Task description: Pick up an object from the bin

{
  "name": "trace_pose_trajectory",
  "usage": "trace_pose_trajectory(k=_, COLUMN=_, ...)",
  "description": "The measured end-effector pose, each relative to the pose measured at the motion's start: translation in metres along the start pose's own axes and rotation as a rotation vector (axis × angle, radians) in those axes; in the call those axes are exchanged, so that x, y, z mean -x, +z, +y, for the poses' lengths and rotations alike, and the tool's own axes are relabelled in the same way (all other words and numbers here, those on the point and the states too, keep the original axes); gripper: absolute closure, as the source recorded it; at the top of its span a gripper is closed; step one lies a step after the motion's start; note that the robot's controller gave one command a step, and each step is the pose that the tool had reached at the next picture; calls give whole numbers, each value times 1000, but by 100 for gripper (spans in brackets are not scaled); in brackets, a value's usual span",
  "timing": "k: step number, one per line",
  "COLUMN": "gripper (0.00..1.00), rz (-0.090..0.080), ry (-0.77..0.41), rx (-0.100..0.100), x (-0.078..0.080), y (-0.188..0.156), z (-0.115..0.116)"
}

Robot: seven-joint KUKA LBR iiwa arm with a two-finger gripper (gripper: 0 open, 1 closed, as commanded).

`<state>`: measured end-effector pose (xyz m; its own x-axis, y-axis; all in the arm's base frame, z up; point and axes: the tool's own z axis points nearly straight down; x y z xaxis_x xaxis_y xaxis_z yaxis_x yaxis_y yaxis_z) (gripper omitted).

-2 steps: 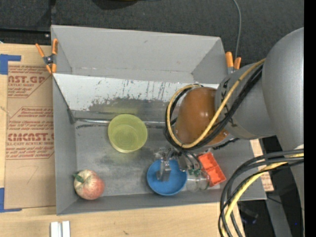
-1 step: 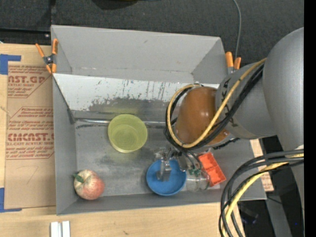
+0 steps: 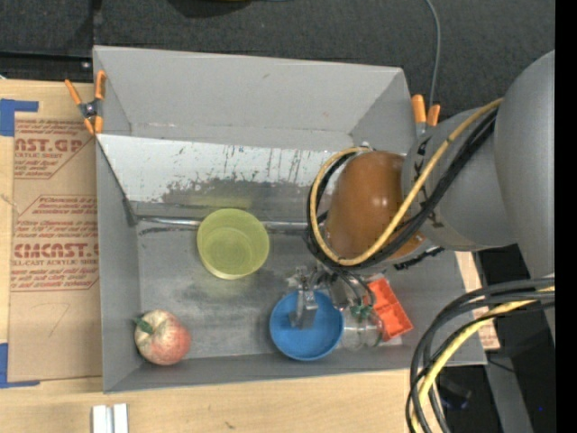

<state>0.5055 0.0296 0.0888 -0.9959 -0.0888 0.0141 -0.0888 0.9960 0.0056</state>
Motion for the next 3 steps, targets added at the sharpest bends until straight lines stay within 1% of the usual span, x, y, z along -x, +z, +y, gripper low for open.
trace_pose_trajectory(k=1, gripper=100, rz=-8, ry=0, rx=0, x=2, y=-20, z=0)
trace_pose_trajectory(k=2, gripper=100, rz=-6, ry=0, rx=0, x=1, y=-34, z=0)
trace_pose_trajectory(k=3, gripper=100, rz=-9, ry=0, rx=0, x=2, y=-47, z=0)
